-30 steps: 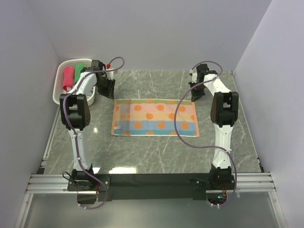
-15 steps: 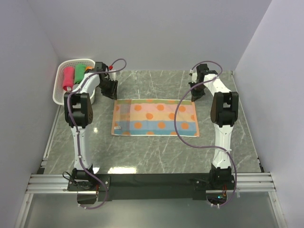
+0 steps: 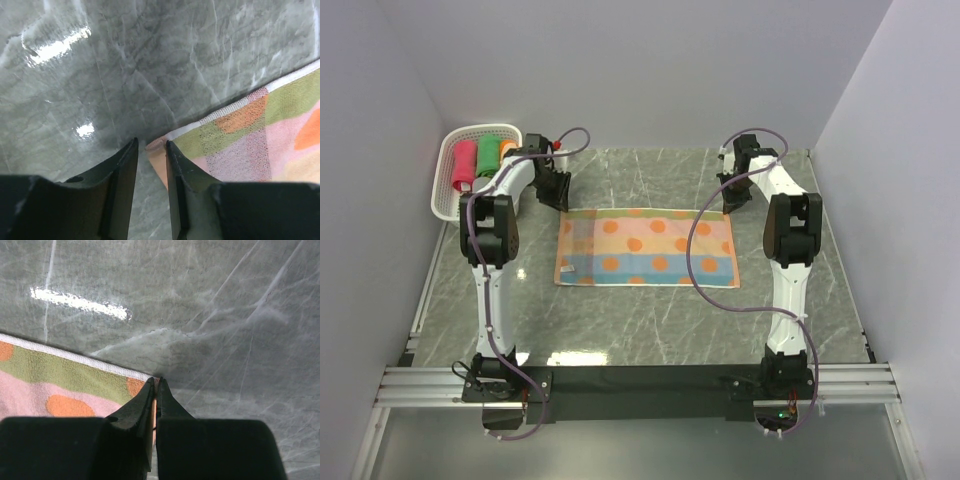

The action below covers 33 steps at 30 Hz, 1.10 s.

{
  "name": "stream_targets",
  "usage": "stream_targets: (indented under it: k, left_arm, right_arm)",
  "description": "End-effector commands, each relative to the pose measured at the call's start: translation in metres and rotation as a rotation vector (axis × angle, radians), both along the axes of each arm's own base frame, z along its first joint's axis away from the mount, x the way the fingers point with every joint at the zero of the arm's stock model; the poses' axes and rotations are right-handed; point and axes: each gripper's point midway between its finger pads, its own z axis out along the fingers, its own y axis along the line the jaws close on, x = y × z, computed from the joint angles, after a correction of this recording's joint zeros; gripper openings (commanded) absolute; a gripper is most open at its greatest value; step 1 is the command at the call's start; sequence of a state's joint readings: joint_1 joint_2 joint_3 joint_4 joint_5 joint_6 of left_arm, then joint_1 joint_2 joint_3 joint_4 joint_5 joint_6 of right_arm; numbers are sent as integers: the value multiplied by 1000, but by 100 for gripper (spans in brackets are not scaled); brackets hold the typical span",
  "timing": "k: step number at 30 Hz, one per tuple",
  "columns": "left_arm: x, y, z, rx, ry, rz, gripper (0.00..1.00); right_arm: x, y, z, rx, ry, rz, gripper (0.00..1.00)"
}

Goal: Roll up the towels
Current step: Flatten the towel, then fold the towel

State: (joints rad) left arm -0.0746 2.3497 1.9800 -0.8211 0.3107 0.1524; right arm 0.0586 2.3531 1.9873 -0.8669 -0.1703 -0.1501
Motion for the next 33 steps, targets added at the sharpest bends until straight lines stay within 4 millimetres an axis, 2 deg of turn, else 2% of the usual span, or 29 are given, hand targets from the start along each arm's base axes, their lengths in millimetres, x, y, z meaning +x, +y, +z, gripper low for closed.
stream_targets:
  k: [1,4,7,10,11,12,14,19,23,26,30,31,33]
  left_arm:
    - [2,4,-3,29,-14,7,35]
    - [0,2,-1,15,-17,5,35]
    - [-2,-5,1,-25,-9,-10,28]
    - [-5,-13,3,-74,7,-28,19]
    - [-6,-13,3,-82,12,-28,15]
    - [-6,-12,4,-86,16,-22,7]
    - [-5,-10,6,-104,9,-7,1]
    - [3,1,22,-124,-31,17,0]
    - [10,10,46,-113,-112,12,0]
    - [10,12,62,-114,-157,-9,0]
    - [-4,8,73,-133,-180,-54,0]
    - [-6,7,84,-139,-204,-66,0]
    - [-17,5,86,-143,-204,-100,0]
  right_arm:
    - [1,3,21,3,-39,19,0]
    - [1,5,20,5,-38,22,0]
    - [1,5,21,8,-40,25,0]
    - [1,6,23,17,-45,34,0]
    - [2,7,24,21,-46,37,0]
    - [3,6,25,18,-50,39,0]
    - [3,5,26,16,-53,41,0]
    - [9,-1,41,23,-97,40,0]
    - [16,-9,55,31,-136,41,0]
    - [17,-6,65,49,-151,64,0]
    - [5,-1,77,75,-144,94,0]
    - [2,-2,80,75,-147,98,0]
    - [-9,-3,88,69,-152,115,0]
